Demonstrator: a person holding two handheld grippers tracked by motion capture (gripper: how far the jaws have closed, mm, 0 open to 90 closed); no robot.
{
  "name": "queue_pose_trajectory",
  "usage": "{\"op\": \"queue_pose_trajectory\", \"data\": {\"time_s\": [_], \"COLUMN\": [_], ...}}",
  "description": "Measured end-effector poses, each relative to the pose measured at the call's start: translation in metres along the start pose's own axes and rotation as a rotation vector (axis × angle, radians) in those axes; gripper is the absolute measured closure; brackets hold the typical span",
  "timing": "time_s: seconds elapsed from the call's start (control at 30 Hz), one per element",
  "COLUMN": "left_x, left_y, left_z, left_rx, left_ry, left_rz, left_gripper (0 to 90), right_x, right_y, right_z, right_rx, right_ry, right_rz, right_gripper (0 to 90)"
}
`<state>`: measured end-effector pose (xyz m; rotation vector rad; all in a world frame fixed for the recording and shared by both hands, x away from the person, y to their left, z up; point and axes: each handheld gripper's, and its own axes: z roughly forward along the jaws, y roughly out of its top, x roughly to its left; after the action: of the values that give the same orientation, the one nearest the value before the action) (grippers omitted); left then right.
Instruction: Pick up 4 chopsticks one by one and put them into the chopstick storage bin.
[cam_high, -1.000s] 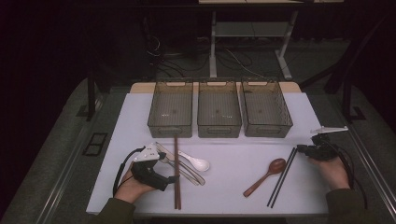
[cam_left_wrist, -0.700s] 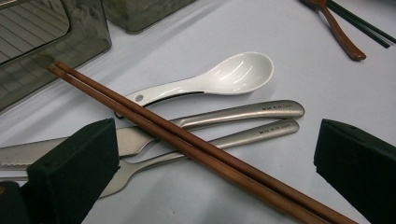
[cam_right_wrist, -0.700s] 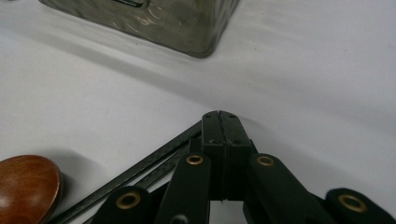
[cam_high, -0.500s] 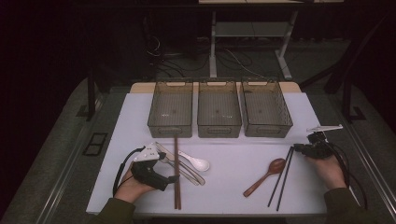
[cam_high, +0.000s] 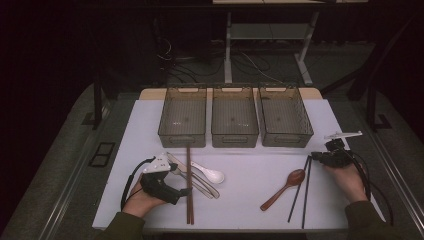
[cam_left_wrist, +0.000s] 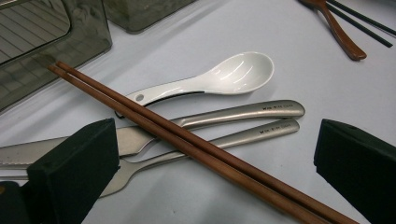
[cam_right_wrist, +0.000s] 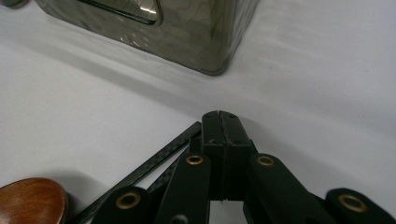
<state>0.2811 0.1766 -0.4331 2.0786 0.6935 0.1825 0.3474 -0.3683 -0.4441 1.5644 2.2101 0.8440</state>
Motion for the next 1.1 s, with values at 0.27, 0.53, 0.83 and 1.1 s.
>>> {"op": "queue_pose_trajectory", "data": {"time_s": [0.27, 0.53, 0.83, 1.1], "left_x": [0.0, 0.0, 0.0, 0.0], "left_y": [0.0, 0.0, 0.0, 0.0], "left_z": [-0.001, -0.001, -0.001, 0.0], "left_rx": [-0.004, -0.002, 0.0, 0.0], "left_ry": [0.0, -0.001, -0.002, -0.004], "left_rz": [0.001, 0.003, 0.003, 0.003], "left_gripper": [0.0, 0.0, 0.0, 0.0], "right_x": [0.01, 0.015, 0.017, 0.016], "right_y": [-0.003, -0.008, -0.009, -0.008], "right_z": [-0.013, -0.01, -0.007, -0.008], "right_rx": [-0.022, 0.0, 0.019, 0.023], "right_ry": [0.034, 0.013, 0.01, 0.003], "right_rz": [0.015, 0.009, 0.003, -0.004], "right_gripper": [77.0, 70.8, 69.6, 73.0]}}
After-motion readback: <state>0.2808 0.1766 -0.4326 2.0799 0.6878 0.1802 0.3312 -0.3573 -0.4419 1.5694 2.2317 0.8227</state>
